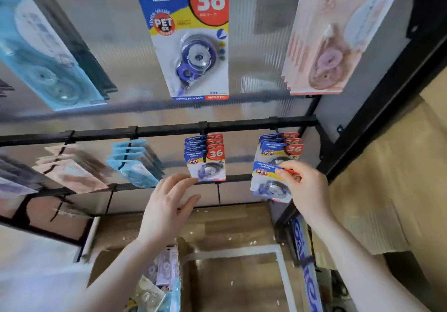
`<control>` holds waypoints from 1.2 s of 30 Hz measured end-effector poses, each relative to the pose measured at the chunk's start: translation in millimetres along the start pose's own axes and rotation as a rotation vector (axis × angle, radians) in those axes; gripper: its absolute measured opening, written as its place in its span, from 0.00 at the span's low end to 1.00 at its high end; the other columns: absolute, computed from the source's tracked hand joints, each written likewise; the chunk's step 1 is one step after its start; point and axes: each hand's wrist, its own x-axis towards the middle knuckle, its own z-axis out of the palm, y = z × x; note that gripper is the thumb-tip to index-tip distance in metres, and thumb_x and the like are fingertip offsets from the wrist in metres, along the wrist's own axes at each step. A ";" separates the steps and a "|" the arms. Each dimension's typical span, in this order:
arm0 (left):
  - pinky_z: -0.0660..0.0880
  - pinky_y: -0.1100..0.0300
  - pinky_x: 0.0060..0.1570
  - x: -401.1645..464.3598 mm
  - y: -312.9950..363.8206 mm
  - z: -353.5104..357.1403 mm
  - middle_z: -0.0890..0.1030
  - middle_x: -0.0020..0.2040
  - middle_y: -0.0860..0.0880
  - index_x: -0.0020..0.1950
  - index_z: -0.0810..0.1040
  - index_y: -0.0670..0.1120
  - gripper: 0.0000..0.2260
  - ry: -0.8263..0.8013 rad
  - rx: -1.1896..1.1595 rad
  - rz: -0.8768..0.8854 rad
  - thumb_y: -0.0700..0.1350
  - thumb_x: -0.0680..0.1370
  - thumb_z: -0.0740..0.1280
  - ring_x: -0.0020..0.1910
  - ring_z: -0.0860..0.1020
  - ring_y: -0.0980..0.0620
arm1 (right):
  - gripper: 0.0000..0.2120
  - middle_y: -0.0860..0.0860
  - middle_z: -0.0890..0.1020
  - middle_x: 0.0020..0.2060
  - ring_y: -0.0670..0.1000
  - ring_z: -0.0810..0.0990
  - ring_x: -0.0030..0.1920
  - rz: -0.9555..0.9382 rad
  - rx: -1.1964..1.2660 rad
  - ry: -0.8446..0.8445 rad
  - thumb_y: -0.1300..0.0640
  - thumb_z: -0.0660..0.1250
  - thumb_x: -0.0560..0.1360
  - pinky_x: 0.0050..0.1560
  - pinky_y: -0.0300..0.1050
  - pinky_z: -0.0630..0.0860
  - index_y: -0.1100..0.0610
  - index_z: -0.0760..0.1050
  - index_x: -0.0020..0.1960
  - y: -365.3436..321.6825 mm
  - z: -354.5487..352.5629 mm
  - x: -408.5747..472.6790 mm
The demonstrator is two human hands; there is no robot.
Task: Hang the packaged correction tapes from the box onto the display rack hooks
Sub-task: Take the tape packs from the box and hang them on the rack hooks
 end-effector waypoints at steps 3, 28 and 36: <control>0.72 0.58 0.53 2.7 9.8 8.9 0.78 0.54 0.49 0.57 0.79 0.46 0.17 -0.031 -0.009 -0.033 0.53 0.75 0.61 0.53 0.75 0.50 | 0.07 0.54 0.83 0.44 0.49 0.79 0.43 -0.006 -0.002 -0.015 0.59 0.69 0.73 0.34 0.36 0.72 0.62 0.80 0.47 17.7 -3.0 13.1; 0.72 0.60 0.52 22.2 21.0 27.9 0.77 0.57 0.49 0.59 0.77 0.48 0.16 -0.128 -0.004 -0.062 0.53 0.75 0.61 0.56 0.73 0.53 | 0.09 0.61 0.80 0.45 0.58 0.79 0.45 -0.207 -0.176 -0.193 0.62 0.67 0.74 0.40 0.43 0.67 0.67 0.76 0.49 48.0 -5.6 57.3; 0.73 0.59 0.51 16.2 13.1 31.0 0.77 0.57 0.51 0.58 0.76 0.50 0.17 -0.120 -0.035 -0.047 0.58 0.78 0.55 0.56 0.73 0.54 | 0.19 0.59 0.83 0.39 0.58 0.82 0.37 -0.364 -0.286 -0.201 0.66 0.79 0.58 0.33 0.42 0.72 0.65 0.80 0.47 58.2 -7.5 65.4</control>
